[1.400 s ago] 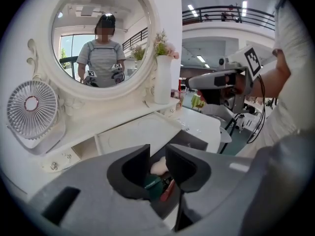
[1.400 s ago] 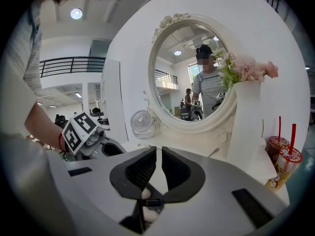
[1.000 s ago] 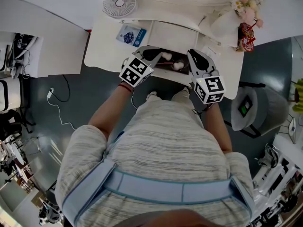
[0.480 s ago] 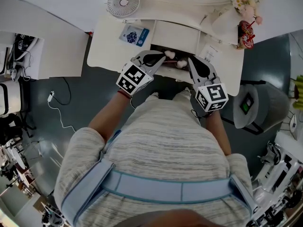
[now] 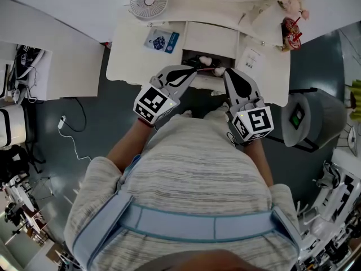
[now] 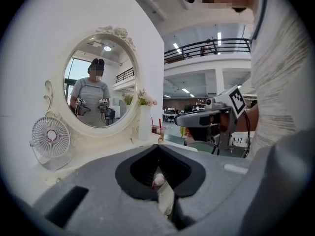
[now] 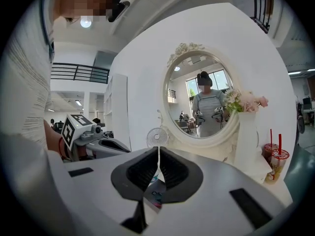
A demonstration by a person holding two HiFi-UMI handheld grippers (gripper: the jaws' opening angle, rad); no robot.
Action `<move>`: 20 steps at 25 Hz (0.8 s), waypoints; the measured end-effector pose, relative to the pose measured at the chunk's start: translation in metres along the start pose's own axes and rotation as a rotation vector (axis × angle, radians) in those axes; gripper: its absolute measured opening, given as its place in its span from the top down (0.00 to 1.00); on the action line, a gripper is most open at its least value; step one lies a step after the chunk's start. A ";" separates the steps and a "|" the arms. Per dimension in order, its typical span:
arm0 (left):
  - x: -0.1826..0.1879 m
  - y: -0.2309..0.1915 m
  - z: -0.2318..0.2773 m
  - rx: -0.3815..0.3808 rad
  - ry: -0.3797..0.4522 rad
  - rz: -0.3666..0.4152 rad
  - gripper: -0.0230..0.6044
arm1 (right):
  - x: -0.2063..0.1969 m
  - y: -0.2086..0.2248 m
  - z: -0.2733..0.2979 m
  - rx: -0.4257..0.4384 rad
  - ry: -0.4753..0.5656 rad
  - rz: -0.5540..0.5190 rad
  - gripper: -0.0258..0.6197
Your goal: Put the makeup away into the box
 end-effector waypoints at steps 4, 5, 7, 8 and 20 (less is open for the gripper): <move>-0.004 0.007 -0.013 -0.022 0.018 -0.011 0.94 | -0.002 -0.015 -0.005 -0.017 0.001 -0.003 0.94; -0.005 0.009 -0.016 -0.027 0.021 -0.012 0.94 | -0.002 -0.018 -0.007 -0.023 0.004 0.000 0.94; -0.007 0.012 -0.022 -0.037 0.025 -0.014 0.94 | -0.001 -0.023 -0.010 -0.032 0.012 0.006 0.94; -0.007 0.013 -0.025 -0.041 0.030 -0.016 0.94 | -0.001 -0.025 -0.012 -0.035 0.014 0.008 0.94; -0.004 0.020 -0.044 -0.074 0.086 -0.014 0.94 | 0.007 -0.045 -0.012 -0.033 -0.006 -0.050 0.95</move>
Point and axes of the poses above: the fingertips, and each gripper's own axes: z forward along the fingers, y to its right, x out of its top, the point moved 2 cm from there along -z, backward along the fingers, and after that the axes turned 6 degrees about -y, right-handed, at the moved point
